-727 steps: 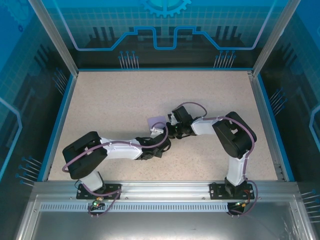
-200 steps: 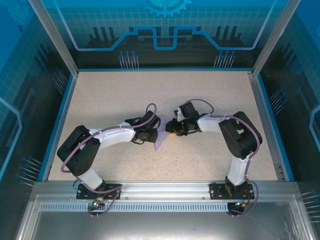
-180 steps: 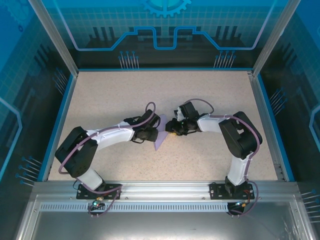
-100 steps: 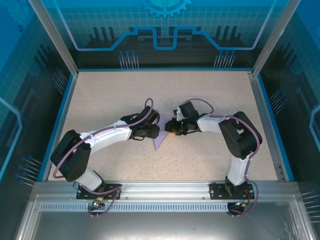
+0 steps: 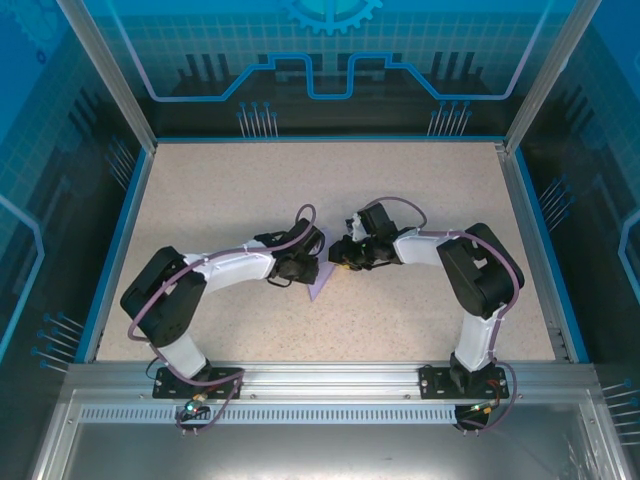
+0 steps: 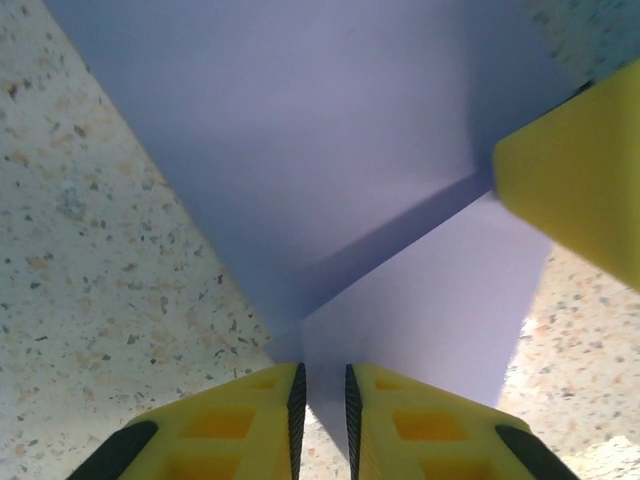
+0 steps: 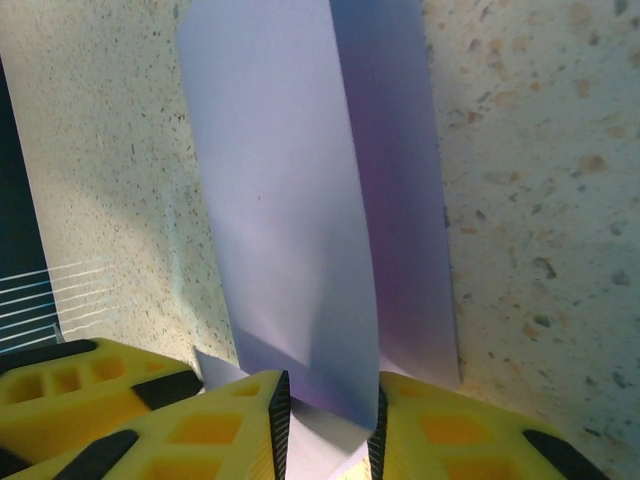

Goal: Fold a paper plane with a square sheet of paper (pick it up from the middle)
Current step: Fourth fold the wing at the center of the table.

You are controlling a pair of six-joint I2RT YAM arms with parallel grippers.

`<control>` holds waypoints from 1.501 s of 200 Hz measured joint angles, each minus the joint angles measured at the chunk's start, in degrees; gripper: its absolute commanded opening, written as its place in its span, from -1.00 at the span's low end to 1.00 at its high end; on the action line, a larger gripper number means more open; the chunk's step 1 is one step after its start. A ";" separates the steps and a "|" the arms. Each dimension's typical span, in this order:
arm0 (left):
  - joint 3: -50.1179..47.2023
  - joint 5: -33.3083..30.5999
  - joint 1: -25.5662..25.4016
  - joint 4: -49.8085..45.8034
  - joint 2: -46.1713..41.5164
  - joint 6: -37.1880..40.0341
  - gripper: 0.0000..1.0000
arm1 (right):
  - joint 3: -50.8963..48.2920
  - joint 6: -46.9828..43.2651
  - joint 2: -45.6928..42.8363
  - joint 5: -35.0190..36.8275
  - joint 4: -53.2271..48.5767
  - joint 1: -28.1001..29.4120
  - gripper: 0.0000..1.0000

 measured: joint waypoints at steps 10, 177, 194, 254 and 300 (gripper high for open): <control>-0.50 -0.02 0.00 0.17 0.02 0.00 -0.61 | -0.15 0.00 0.00 -0.15 0.31 0.24 -0.43; -2.86 2.01 1.18 6.99 2.45 -0.22 -0.71 | -2.38 1.09 -0.96 -0.81 2.10 3.48 -0.83; -2.86 3.48 1.25 7.26 2.40 -0.31 -0.71 | -2.56 0.94 -1.70 -0.37 1.57 3.50 -0.88; -3.82 9.31 1.22 7.87 -0.35 -3.21 -0.70 | -3.17 -0.74 -7.19 2.25 -2.47 4.11 -0.93; -4.96 12.35 1.22 10.25 -0.68 -4.81 -0.70 | -5.84 -1.81 -9.27 4.83 -5.73 4.11 -0.91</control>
